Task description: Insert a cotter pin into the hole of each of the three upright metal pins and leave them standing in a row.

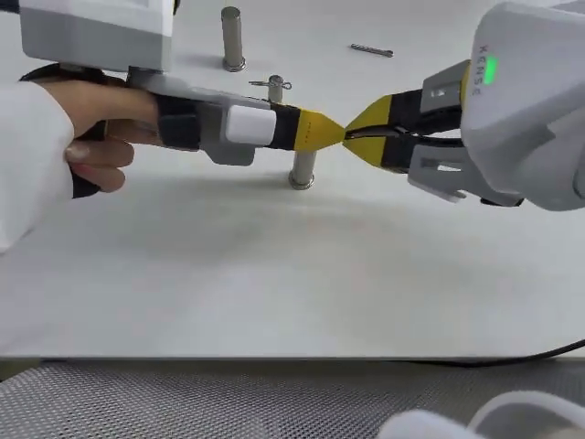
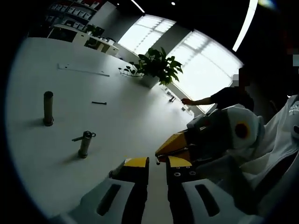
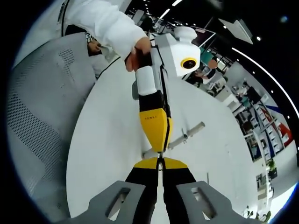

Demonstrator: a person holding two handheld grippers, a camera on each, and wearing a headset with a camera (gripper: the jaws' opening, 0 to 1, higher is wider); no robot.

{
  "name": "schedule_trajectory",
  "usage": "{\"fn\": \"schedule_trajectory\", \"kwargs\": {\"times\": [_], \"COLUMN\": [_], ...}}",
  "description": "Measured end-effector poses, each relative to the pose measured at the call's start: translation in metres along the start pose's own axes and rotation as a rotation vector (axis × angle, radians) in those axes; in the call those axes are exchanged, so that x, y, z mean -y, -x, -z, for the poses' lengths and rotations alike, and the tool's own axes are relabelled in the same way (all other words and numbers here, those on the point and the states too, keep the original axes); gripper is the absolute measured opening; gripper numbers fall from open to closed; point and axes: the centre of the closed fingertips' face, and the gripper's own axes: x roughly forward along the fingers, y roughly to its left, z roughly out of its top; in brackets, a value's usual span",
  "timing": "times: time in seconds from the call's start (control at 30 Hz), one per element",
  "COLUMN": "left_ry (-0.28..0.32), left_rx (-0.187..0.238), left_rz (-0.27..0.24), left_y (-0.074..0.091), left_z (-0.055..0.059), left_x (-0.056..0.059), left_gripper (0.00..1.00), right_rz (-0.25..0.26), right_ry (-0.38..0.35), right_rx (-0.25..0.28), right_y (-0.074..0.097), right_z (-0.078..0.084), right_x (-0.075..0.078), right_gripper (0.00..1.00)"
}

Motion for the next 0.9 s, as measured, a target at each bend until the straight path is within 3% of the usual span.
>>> {"fn": "schedule_trajectory", "kwargs": {"times": [0.37,0.9], "left_ry": [0.010,0.011], "left_rx": [-0.022,-0.028], "left_rz": [0.005,-0.007], "left_y": [-0.0018,-0.0032], "left_z": [0.0060,0.0080], "left_x": [-0.0004,0.0001], "left_gripper": [0.01,0.00], "right_rz": [-0.001,-0.009], "right_ry": [0.015,-0.002], "right_rx": [-0.005,0.000], "right_y": [-0.0014,-0.0009], "right_z": [-0.0021,-0.0036], "right_x": [-0.0030,-0.0055], "right_gripper": [0.00,0.00]}}
